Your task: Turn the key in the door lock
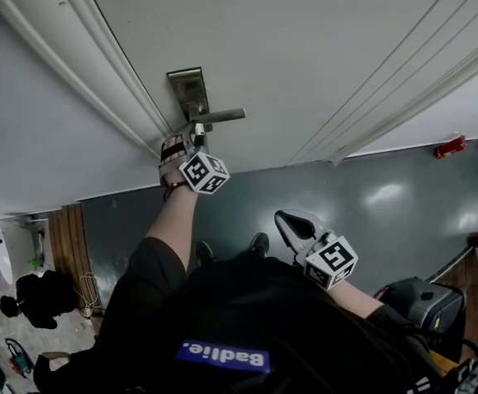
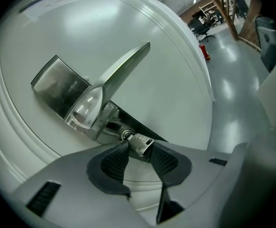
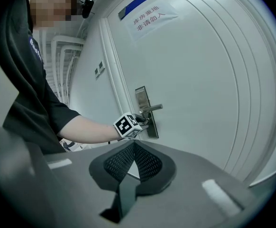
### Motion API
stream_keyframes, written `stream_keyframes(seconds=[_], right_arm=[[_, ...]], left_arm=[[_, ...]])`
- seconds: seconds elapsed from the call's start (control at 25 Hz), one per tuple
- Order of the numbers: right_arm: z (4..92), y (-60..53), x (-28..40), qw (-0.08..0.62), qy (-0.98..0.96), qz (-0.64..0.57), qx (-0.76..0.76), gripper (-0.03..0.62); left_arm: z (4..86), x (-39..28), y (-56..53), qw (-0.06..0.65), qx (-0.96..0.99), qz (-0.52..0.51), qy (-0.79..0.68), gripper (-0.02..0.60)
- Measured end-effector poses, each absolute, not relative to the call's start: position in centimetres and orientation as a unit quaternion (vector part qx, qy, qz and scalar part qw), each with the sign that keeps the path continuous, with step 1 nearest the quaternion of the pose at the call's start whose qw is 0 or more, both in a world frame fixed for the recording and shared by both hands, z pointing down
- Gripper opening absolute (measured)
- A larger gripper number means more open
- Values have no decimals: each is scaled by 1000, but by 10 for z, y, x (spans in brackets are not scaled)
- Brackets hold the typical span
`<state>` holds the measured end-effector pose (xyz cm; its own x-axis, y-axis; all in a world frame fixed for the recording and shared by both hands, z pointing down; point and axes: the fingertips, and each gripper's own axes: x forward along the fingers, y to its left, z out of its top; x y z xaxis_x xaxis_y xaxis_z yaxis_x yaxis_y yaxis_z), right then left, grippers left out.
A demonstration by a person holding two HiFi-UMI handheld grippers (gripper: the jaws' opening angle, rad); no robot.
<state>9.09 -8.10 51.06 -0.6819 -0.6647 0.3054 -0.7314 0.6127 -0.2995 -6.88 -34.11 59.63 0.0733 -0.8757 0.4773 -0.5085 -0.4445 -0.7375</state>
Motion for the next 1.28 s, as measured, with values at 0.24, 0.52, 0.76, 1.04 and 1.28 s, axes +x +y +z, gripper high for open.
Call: stream_keyframes(seconds=[0.24, 0.52, 0.76, 1.04, 1.28], right_arm=[[517, -85, 106, 97, -887, 204, 402, 2], [523, -89, 117, 106, -888, 209, 395, 2], [528, -89, 123, 107, -891, 220, 383, 2], [527, -91, 133, 102, -890, 222, 386, 2], [533, -92, 138, 119, -887, 221, 388, 2]], left_arm=[[597, -68, -334, 213, -694, -477, 495, 135], [594, -61, -327, 246, -680, -494, 483, 135], [593, -64, -332, 236, -678, -499, 486, 127], [590, -66, -332, 146, -705, -449, 530, 123], [591, -65, -334, 145, -682, -471, 540, 123]])
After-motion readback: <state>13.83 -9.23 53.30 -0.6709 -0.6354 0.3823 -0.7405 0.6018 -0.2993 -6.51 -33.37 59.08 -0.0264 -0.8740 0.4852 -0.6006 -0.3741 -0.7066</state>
